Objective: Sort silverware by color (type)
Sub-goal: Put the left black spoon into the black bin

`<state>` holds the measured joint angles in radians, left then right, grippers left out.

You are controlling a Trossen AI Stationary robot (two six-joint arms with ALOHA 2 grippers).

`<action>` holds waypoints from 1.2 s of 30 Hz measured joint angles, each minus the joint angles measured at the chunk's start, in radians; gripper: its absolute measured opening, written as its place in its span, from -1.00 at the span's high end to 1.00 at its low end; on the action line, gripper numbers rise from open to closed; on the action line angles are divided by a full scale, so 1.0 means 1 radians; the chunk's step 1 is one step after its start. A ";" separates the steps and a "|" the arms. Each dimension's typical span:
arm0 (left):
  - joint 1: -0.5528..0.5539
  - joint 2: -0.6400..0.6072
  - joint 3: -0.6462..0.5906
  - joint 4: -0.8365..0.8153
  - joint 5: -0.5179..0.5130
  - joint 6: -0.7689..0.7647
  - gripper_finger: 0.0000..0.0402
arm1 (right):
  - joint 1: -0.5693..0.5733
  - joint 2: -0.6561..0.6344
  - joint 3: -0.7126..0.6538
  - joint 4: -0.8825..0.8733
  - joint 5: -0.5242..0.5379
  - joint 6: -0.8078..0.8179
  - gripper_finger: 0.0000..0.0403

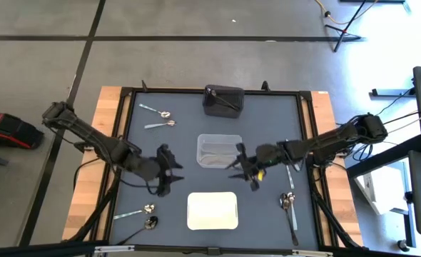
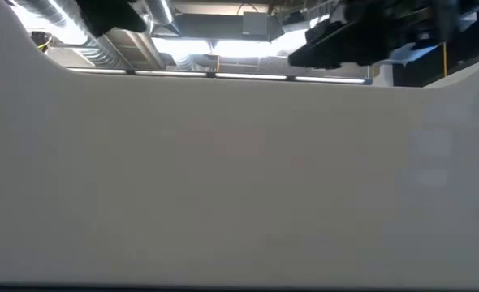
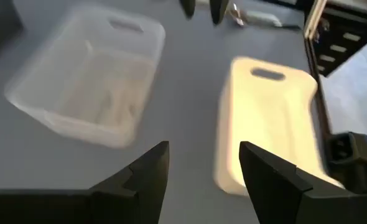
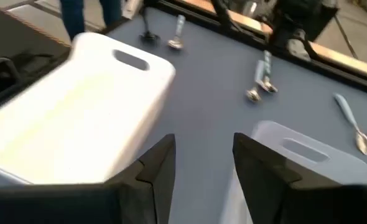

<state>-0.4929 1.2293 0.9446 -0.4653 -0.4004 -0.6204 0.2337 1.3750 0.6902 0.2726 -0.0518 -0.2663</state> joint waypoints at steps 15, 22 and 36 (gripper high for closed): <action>-0.373 0.310 0.206 -0.215 0.234 -0.905 0.05 | 0.233 0.000 -0.040 0.075 0.146 0.085 0.24; -0.534 0.432 0.206 -0.184 0.372 -1.257 0.05 | 0.265 0.000 -0.040 0.082 0.246 0.087 0.24; -0.559 0.637 0.206 -0.223 0.502 -1.289 0.09 | 0.264 0.001 -0.040 0.076 0.251 0.106 0.24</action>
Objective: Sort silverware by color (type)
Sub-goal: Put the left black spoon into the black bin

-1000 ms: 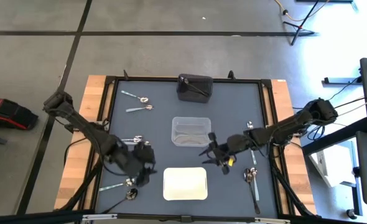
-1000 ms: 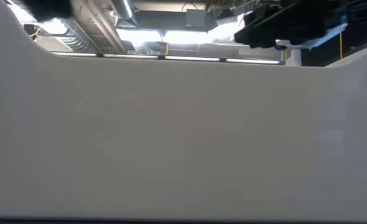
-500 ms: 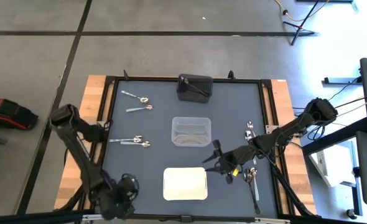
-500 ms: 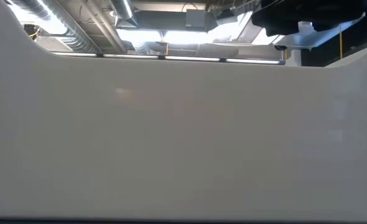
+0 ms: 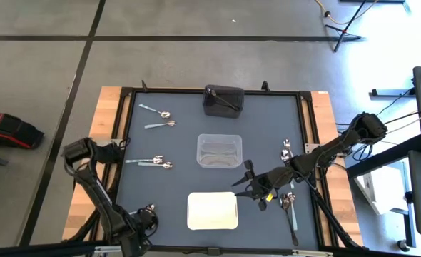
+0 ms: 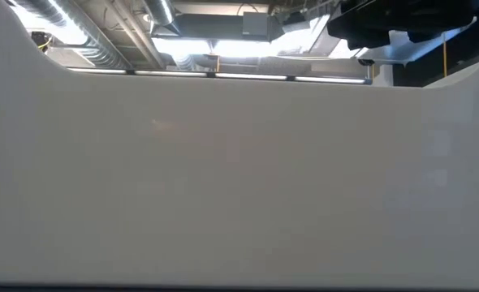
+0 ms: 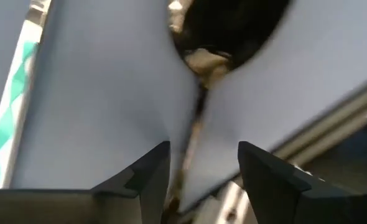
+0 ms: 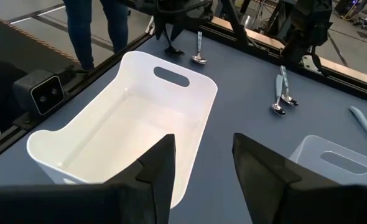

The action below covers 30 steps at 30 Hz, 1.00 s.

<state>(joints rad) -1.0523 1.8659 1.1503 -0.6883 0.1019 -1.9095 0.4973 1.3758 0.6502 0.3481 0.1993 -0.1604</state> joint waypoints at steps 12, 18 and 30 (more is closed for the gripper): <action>0.003 0.019 0.001 -0.017 -0.020 0.026 0.51 | 0.000 0.000 0.000 -0.009 0.000 0.000 0.24; 0.008 0.019 0.001 -0.026 -0.025 0.038 0.84 | 0.000 0.000 0.000 -0.036 -0.009 0.000 0.24; 0.012 -0.011 0.021 -0.067 -0.164 0.090 0.94 | 0.000 0.000 0.001 -0.038 0.026 0.097 0.22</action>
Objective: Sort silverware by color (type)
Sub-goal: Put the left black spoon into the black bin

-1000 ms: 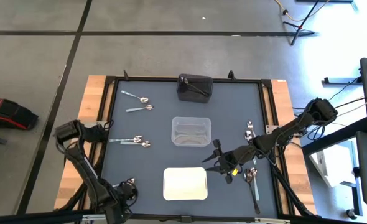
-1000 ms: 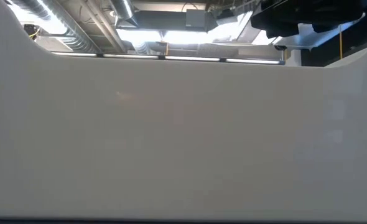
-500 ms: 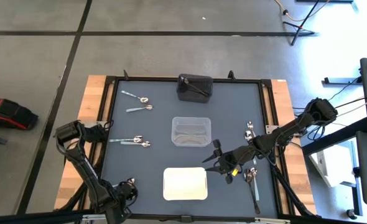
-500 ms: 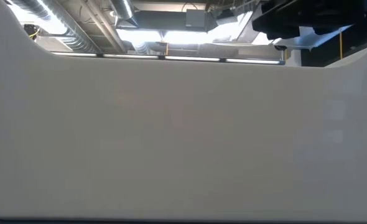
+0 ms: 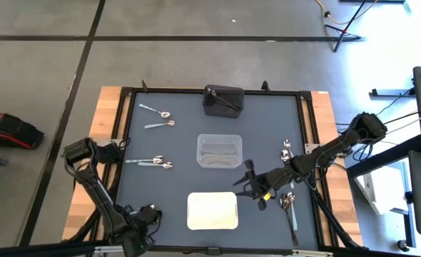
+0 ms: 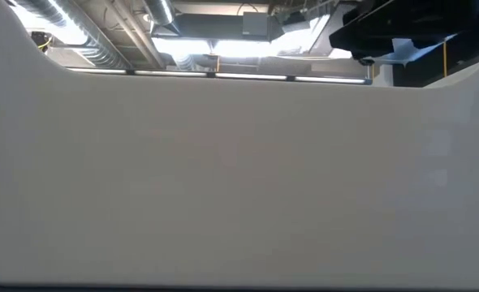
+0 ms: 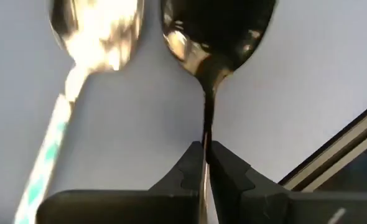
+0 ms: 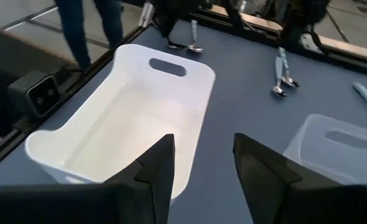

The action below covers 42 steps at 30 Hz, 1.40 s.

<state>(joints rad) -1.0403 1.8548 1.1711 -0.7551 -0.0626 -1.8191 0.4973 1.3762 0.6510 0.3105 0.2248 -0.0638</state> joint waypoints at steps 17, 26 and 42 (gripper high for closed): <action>0.070 -0.128 0.010 -0.013 -0.750 0.302 0.94 | -0.052 0.000 0.000 0.043 0.045 0.059 -0.23; 0.211 -0.128 0.010 0.014 -1.038 0.570 0.94 | -0.075 0.000 0.000 0.137 0.045 0.082 -0.14; 0.462 -0.128 0.010 0.313 -1.168 1.110 0.94 | -0.180 0.004 0.000 0.378 0.040 0.059 0.04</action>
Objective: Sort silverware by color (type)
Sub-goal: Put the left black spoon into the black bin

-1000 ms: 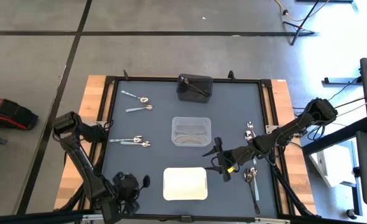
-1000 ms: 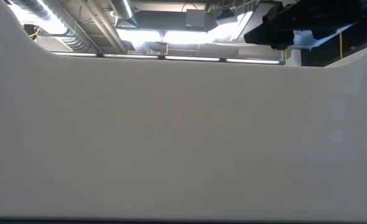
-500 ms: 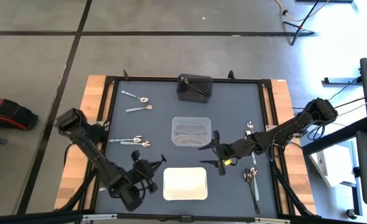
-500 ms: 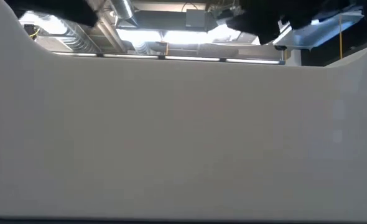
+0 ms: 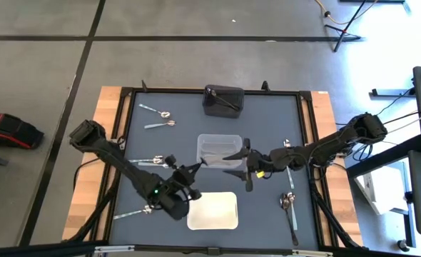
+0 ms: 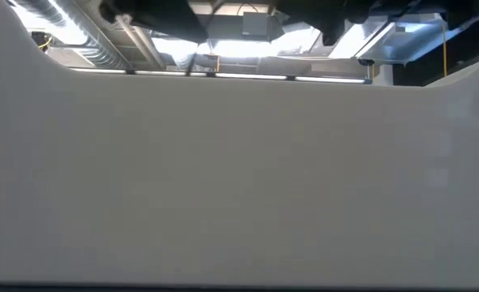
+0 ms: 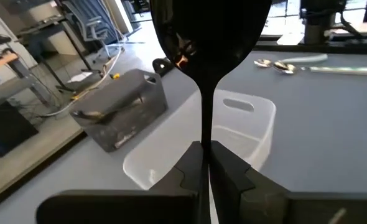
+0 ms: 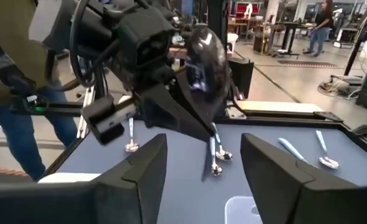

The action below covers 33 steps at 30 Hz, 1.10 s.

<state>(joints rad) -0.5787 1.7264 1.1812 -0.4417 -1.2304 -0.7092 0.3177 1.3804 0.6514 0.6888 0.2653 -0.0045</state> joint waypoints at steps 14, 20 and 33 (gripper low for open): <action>0.098 -0.001 0.000 0.090 0.047 0.117 0.94 | -0.029 0.188 0.113 0.133 0.173 -0.163 0.10; 0.091 -0.001 0.000 0.096 0.045 0.118 0.94 | -0.066 0.237 0.174 0.125 0.154 -0.162 0.10; 0.092 -0.001 0.000 0.102 0.074 0.120 0.92 | -0.073 0.242 0.190 0.111 0.127 -0.294 0.93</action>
<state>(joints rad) -0.4871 1.7256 1.1812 -0.3396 -1.1561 -0.5889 0.2446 1.6222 0.8417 0.8001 0.3922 -0.2981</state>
